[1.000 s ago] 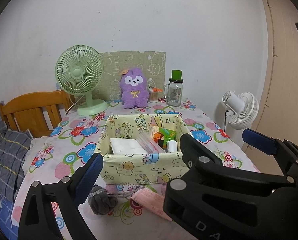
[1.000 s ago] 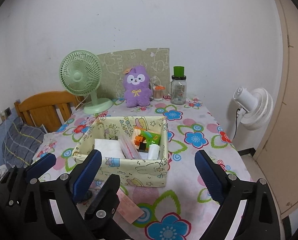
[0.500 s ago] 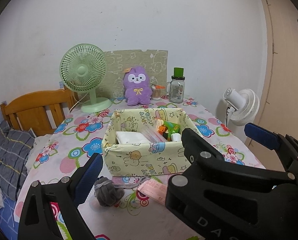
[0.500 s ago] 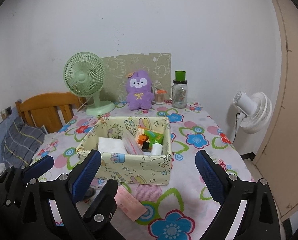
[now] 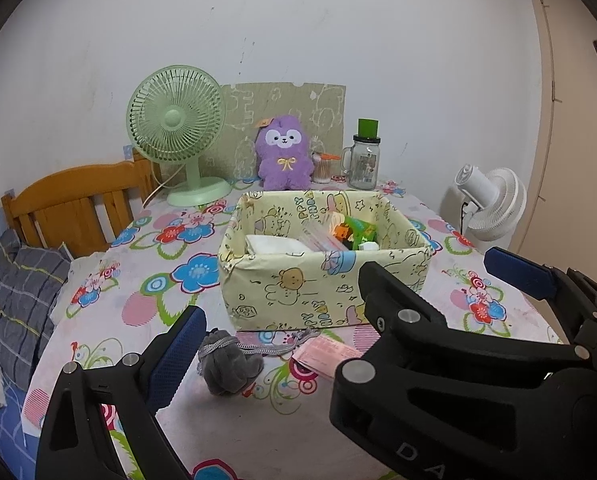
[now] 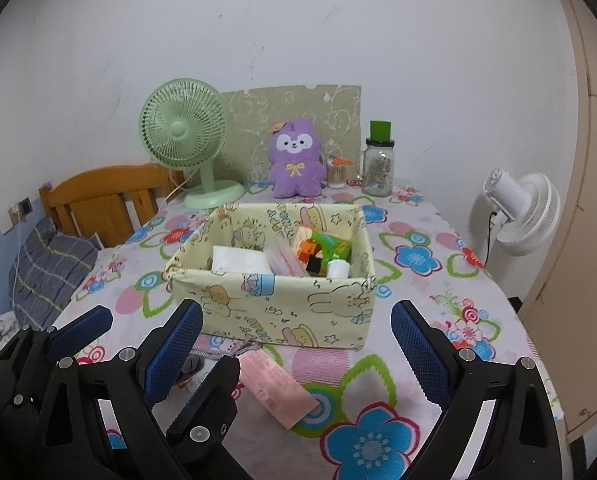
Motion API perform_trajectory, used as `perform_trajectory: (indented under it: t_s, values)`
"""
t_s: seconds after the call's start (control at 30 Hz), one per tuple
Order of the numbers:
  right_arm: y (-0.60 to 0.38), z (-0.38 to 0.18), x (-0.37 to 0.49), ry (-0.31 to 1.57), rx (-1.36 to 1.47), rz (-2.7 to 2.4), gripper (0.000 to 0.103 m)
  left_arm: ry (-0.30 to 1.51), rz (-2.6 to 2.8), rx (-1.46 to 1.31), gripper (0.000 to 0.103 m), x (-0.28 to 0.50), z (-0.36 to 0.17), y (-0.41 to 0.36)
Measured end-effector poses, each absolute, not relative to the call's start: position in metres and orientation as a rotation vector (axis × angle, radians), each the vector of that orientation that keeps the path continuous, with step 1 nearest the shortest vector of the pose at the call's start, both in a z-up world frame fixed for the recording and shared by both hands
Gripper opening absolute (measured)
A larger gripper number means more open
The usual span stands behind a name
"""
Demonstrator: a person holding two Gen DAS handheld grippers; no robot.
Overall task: Organize soft objects
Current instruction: 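Move left tool to grey cloth bag while right tool approaches pink paper packet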
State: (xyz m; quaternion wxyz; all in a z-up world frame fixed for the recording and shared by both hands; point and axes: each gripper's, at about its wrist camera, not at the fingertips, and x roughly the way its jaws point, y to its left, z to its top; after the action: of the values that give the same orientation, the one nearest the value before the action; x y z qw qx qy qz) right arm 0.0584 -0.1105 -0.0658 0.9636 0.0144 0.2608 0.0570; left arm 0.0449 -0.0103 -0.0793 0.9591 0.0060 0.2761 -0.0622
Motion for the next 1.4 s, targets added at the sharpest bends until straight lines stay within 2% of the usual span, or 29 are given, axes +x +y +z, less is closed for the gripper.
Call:
perform_trajectory:
  t_s: [1.4]
  values:
    - [-0.081,-0.164,0.112,0.743,-0.011,0.188,0.096,0.756,-0.093,0.025,0.094,0.078,-0.166,0.017]
